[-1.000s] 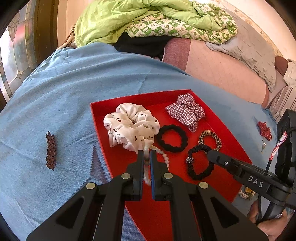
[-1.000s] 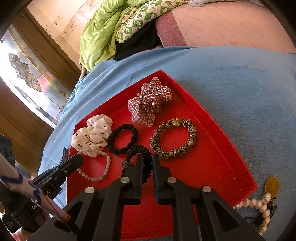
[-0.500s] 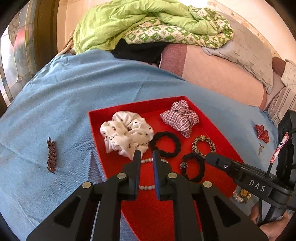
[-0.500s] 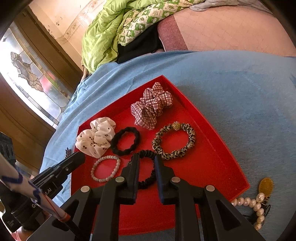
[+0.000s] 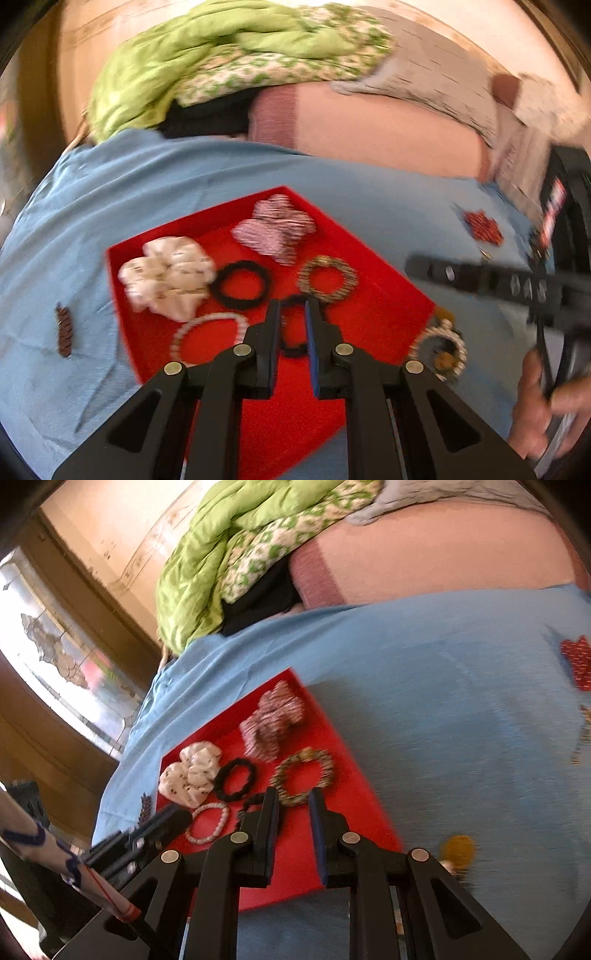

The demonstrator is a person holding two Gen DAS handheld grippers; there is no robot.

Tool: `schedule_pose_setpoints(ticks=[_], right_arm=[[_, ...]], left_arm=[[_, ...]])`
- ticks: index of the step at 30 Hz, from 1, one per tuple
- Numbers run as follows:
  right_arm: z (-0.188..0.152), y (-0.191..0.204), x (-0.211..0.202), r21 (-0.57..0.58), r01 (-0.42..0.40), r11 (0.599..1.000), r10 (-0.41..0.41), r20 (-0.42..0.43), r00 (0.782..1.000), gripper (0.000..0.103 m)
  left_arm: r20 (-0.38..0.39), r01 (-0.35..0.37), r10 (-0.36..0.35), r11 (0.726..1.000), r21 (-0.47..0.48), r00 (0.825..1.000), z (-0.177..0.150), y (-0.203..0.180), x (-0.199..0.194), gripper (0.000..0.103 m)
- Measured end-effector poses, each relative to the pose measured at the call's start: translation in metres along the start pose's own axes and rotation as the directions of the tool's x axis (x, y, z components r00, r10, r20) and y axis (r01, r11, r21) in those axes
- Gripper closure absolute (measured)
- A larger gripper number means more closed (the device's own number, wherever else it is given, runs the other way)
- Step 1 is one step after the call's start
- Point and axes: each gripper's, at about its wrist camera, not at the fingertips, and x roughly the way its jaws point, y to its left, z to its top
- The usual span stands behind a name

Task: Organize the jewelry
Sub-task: 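Open both tools to release the bracelets inside the red tray, then move the left tool to the pearl bracelet with gold coin charm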

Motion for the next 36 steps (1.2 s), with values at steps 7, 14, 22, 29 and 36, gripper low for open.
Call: schedule_pose_setpoints(ticks=[7,14,22,29,36], right_arm=[[0.005,-0.037,-0.025,0.038,0.072,0.997,-0.072,0.004,0.997,0.085],[0.0,-0.063,-0.034,0.051,0.116,0.992,-0.114,-0.031,0.993,0.085],[-0.003,-0.084,-0.042,0.084,0.134,0.987,-0.13,-0.05,0.99,0.085],[-0.004,-0.091,-0.047,0.093,0.135,0.987,-0.13,-0.053,0.99,0.085],[-0.004,-0.093,-0.048,0.103,0.133,0.986,-0.127,-0.058,0.99,0.085]], left_arm=[[-0.046,0.116,-0.11,0.98,0.162,0.993,-0.013,-0.054,0.004,0.091],[-0.13,0.221,-0.19,0.932,0.287,0.973,-0.029,-0.092,0.013,0.084],[-0.246,0.304,-0.221,0.872,0.382,0.944,-0.048,-0.124,0.033,0.083],[-0.249,0.292,-0.201,0.861,0.416,0.947,-0.05,-0.133,0.047,0.074],[-0.238,0.271,-0.17,0.823,0.5,0.956,-0.055,-0.15,0.052,0.063]])
